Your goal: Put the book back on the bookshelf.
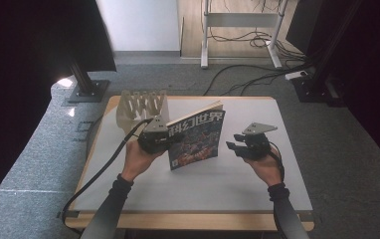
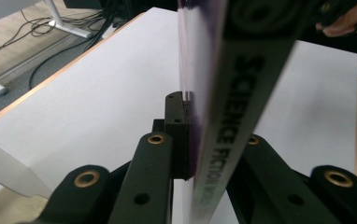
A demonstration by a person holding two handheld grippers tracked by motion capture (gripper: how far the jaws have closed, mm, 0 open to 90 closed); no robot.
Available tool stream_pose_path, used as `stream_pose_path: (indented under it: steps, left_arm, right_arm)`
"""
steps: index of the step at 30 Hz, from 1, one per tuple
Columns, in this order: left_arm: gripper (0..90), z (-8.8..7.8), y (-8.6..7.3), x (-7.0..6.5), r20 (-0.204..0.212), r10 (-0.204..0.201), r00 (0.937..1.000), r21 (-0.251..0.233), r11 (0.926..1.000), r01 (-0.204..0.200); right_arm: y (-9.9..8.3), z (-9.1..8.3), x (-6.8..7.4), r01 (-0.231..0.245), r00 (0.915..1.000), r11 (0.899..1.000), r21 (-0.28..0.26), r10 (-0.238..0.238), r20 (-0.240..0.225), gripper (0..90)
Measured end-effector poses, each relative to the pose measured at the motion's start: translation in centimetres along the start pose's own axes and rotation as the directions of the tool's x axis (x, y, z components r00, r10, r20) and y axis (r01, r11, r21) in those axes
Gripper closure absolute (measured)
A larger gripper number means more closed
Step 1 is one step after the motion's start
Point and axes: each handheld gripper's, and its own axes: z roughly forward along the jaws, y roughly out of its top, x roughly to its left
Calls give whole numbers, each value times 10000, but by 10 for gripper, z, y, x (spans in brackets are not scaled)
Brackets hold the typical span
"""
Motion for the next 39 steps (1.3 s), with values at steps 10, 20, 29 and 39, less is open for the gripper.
stream_pose_path:
  steps: [10, 20, 29, 39]
  left_arm:
    - [825, -16, -2, 0, 105, -265, 9996, -5, 9996, 265]
    - [825, -38, -4, 0, -150, -423, 9990, -19, 9991, 423]
    - [826, -55, -10, 4, -491, -672, 9965, -20, 9977, 672]
    - [826, -77, -18, 7, -905, -869, 9921, -95, 9962, 864]
  right_arm:
    - [-45, 12, -4, -418, 9987, 9975, 567, 401, 312, 249]
    - [-82, 30, -6, -938, 9927, 9882, 1213, 836, 873, 108]
    - [-105, 39, -10, -1329, 9872, 9785, 1579, 1166, 1087, 2]
    - [-107, 41, -10, -1340, 9867, 9766, 1681, 1158, 1139, 0]
